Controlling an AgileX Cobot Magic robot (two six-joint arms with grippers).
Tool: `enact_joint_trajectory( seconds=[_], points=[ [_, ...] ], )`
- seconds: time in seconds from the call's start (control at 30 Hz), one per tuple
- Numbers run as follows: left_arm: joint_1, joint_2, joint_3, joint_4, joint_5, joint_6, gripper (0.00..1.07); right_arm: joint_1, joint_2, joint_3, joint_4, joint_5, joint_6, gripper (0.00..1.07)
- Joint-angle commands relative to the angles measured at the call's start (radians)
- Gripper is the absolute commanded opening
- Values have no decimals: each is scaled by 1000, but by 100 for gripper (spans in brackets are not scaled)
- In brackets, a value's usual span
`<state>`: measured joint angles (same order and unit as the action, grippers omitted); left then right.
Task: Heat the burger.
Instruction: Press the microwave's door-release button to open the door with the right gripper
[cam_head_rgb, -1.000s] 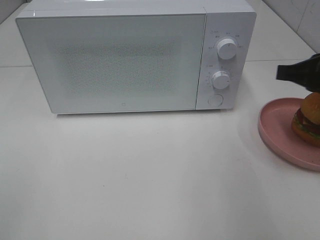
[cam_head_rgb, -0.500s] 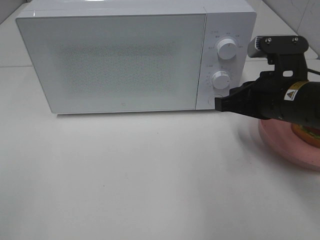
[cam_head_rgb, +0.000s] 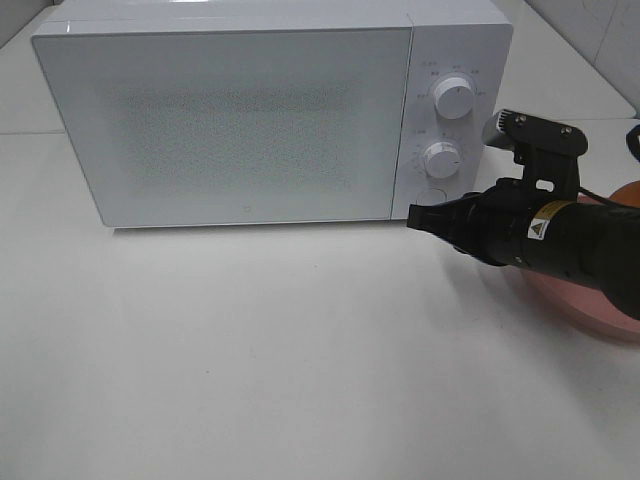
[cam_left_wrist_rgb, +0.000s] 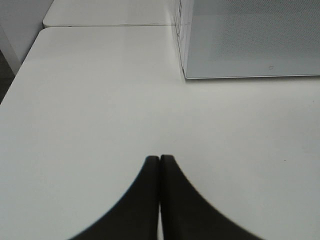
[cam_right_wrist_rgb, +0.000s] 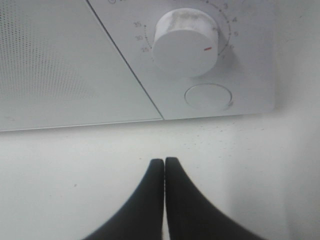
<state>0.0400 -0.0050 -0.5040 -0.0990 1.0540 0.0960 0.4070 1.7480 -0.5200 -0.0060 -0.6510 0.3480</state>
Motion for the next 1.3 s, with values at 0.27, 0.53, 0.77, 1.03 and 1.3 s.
enact_joint_trajectory(
  seconds=[0.27,0.53,0.77,1.03,1.3],
  points=[
    [0,-20,2,3,-14,0,0,0,98,-89,-249,-113,522,0],
    [0,-20,2,3,-14,0,0,0,150,-103,-120,-175,685,0],
    [0,-20,2,3,-14,0,0,0,153,-103,78,-187,709,0],
    [0,-20,2,3,-14,0,0,0,190,-103,123,-197,805,0],
    [0,-20,2,3,-14,0,0,0,248,-108,139,-318,879,0]
  ],
)
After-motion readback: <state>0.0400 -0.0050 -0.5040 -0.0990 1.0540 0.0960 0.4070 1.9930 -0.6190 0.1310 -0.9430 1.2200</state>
